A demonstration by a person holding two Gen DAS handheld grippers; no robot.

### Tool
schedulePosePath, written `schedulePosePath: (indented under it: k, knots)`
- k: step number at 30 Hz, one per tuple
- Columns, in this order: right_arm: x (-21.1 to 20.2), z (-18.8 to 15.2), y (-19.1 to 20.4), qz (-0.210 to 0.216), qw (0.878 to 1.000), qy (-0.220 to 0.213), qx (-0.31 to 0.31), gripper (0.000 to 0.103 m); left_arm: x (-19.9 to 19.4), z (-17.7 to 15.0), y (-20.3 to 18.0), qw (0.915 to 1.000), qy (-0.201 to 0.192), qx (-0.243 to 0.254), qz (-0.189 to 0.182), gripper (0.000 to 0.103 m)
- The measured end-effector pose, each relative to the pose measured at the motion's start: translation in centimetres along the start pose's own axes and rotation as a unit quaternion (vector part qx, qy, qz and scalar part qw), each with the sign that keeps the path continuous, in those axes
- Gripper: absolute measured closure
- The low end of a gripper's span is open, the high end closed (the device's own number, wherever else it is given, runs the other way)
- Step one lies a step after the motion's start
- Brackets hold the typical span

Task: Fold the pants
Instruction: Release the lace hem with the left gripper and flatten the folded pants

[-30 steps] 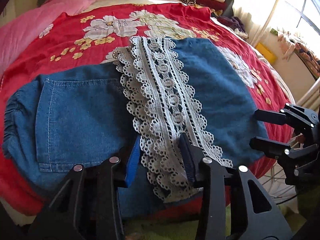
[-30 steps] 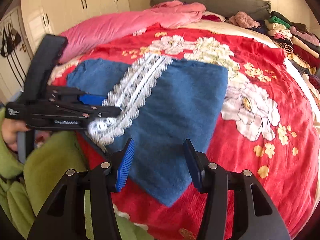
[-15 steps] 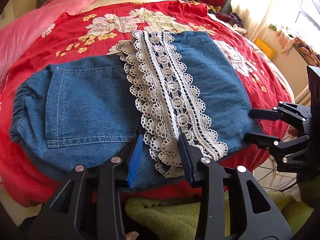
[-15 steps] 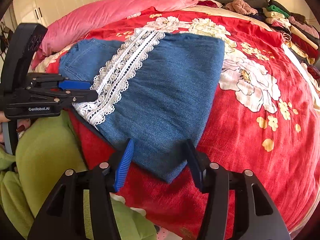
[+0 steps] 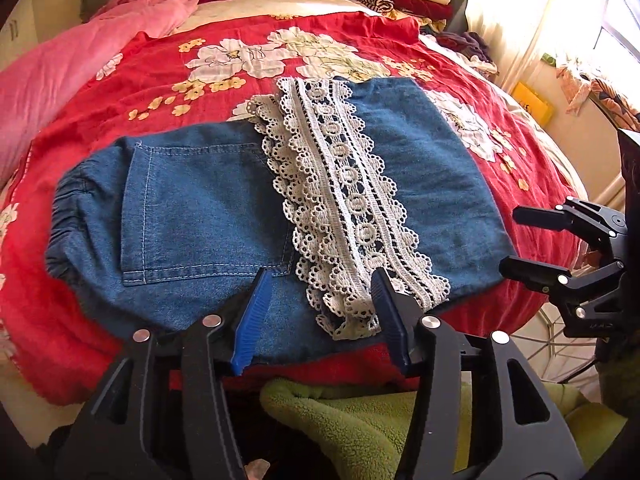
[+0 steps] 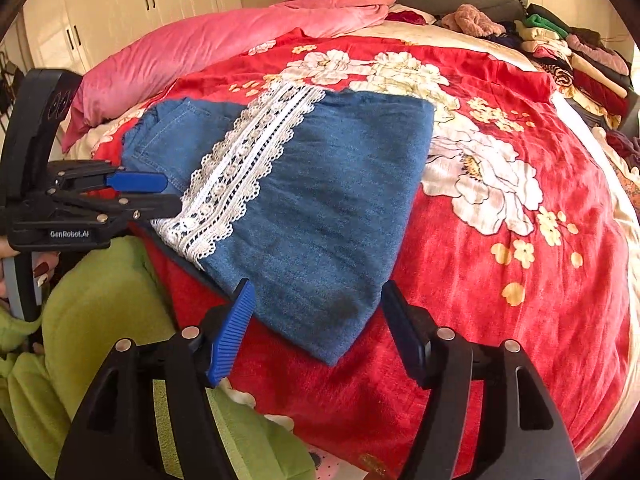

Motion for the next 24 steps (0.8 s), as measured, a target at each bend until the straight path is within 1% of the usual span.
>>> schedulePosePath:
  k: [1, 3, 5, 6, 8, 13, 19, 20, 21, 24]
  knots:
    - [-0.2, 0.1, -0.1, -0.005, 1.000, -0.004, 0.002, 0.015, -0.1, 0.0, 0.0, 1.0000, -0.001, 0.000, 0.001, 0.052]
    - [-0.6, 0.3, -0.3, -0.010, 1.000, -0.011, 0.006, 0.015, -0.5, 0.1, -0.1, 1.0000, -0.006, 0.000, 0.003, 0.047]
    - [-0.8, 0.4, -0.5, -0.018, 1.000, -0.015, 0.010, 0.013, -0.8, 0.1, -0.1, 0.9999, -0.010, 0.000, 0.007, 0.039]
    - [-0.9, 0.5, -0.6, -0.020, 1.000, -0.018, 0.013, 0.012, -1.0, 0.1, 0.0, 0.9999, -0.011, -0.001, 0.009, 0.038]
    - [-1.2, 0.5, -0.7, -0.021, 0.999, -0.021, 0.017, 0.012, -1.3, 0.1, 0.1, 0.9998, -0.015, -0.002, 0.011, 0.030]
    - [-1.8, 0.9, -0.7, -0.026, 0.999, -0.031, 0.017, 0.012, -1.9, 0.3, 0.2, 0.9995, -0.023, -0.003, 0.020, 0.014]
    - [-2.3, 1.7, -0.2, -0.026, 0.999, -0.039, 0.014, 0.012, -2.7, 0.3, 0.7, 0.9991, -0.032, -0.006, 0.027, 0.011]
    - [-2.3, 1.8, -0.1, -0.023, 0.999, -0.039, 0.014, 0.009, -2.8, 0.3, 0.8, 0.9990, -0.034, -0.006, 0.029, 0.010]
    - [-2.4, 2.0, 0.0, -0.023, 0.999, -0.040, 0.014, 0.004, -3.0, 0.3, 0.9, 0.9988, -0.036, -0.008, 0.032, 0.010]
    - [-2.5, 2.6, 0.3, -0.021, 0.999, -0.045, 0.015, 0.005, -3.3, 0.3, 1.4, 0.9984, -0.040, -0.012, 0.037, 0.010]
Point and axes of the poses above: each gripper's, at about its wrist camera, not at the fingertips, and x roughly the way its jaws point, y to its left, z to its top, the point moved 5 cm from there along x, roughly the way its jaws point, and after that the axes turned 4 degrees about y, right-handed, at the moved point
